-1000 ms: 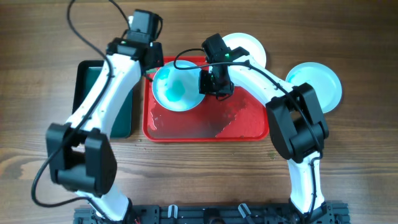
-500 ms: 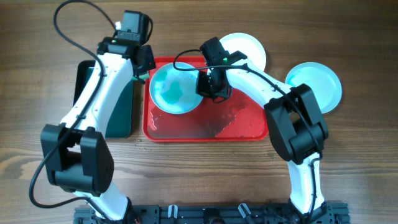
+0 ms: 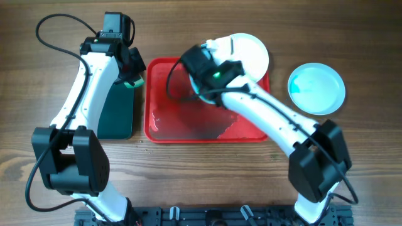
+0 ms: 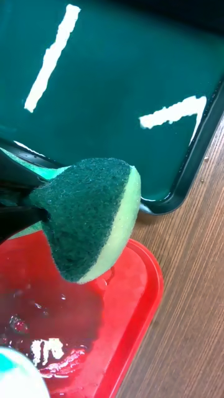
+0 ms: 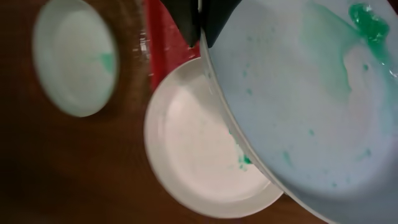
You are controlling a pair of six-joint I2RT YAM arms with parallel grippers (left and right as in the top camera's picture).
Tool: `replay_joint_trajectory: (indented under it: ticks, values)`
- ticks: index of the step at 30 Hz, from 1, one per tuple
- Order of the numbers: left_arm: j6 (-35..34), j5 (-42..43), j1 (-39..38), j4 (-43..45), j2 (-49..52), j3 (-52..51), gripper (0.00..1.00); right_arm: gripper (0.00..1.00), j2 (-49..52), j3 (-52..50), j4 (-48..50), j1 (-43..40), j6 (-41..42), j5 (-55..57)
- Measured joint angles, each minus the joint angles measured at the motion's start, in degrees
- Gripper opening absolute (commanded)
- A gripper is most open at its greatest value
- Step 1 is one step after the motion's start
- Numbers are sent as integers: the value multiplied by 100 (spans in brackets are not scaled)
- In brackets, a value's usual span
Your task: Clean dirty plates on tray and stack at the side
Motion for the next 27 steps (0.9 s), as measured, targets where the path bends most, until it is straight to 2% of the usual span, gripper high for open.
replay_joint_trajectory:
  ticks: [4,8,16,19,20,23,27]
  values:
    - [0,0,0,-4,0,0,4,4,0,0,-315,828,-35,1996]
    - [0,2,0,-4,0,0,4,4,0,0,-435,1327,-33,3169]
    - [0,2,-2,-2,0,0,4,4,0,0,-619,1593,107,3856]
    - [0,2,0,-4,0,0,4,4,0,0,-855,1504,245,3001]
    - [0,2,0,-2,0,0,4,4,0,0,-992,1283,271,2116]
    - [0,2,0,-4,0,0,4,4,-37,0,-949,780,234,822]
    - [0,4,0,-9,0,0,4,4,-748,-26,-262,-732,-684,-2157]
